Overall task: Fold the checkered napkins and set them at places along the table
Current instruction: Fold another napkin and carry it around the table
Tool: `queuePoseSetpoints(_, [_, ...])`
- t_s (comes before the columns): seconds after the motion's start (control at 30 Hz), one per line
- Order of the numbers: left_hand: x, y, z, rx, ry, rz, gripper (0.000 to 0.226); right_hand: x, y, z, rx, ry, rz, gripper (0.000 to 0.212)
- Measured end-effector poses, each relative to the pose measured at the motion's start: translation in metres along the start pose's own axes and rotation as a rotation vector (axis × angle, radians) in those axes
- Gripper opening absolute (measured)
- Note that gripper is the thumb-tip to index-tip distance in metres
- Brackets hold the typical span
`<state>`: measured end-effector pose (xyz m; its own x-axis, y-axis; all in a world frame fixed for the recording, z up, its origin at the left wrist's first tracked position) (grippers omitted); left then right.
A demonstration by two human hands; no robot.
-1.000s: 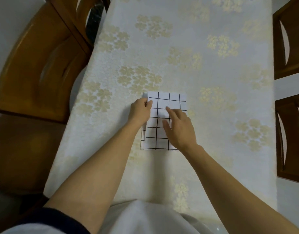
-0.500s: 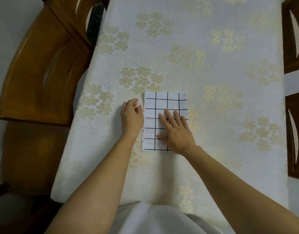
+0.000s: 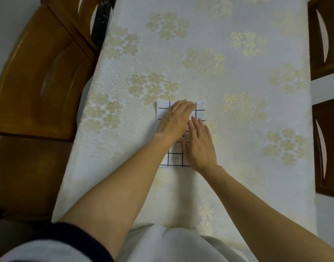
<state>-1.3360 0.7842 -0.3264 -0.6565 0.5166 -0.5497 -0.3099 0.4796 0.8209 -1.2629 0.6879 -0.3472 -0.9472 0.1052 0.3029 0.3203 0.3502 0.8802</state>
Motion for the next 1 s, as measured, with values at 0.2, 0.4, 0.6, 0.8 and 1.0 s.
queuePoseSetpoints(0.2, [-0.012, -0.046, 0.025, 0.316, -0.135, 0.289, 0.058, -0.039, -0.020, -0.017, 0.109, -0.095, 0.021, 0.065])
queuePoseSetpoints(0.4, [0.005, -0.058, 0.022, 0.319, -0.080, 0.525, 0.060, -0.052, -0.039, -0.045, 0.159, -0.107, -0.030, 0.065])
queuePoseSetpoints(0.6, [0.021, -0.045, 0.029, 0.321, -0.069, 0.491, 0.063, -0.059, -0.054, -0.093, 0.252, -0.134, -0.081, 0.073])
queuePoseSetpoints(0.8, [0.028, -0.038, 0.035, 0.356, -0.002, 0.480, 0.062, -0.055, -0.053, -0.100, 0.209, -0.113, -0.036, 0.076])
queuePoseSetpoints(1.0, [-0.003, -0.020, 0.055, 0.457, -0.159, 0.469, 0.054, -0.070, -0.004, -0.066, -0.204, -0.354, 0.454, 0.050])
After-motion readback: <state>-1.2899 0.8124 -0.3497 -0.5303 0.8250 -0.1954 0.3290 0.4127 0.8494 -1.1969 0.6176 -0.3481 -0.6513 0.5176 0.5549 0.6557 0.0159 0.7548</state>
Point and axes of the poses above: each hand's wrist, its own z-axis towards the middle knuckle, its own y-axis out of the back of the hand, x = y × z, the point moved 6 cm from there along z, towards the middle knuckle, and after that the axes turned 13 degrees about x, right-handed, at the moved point
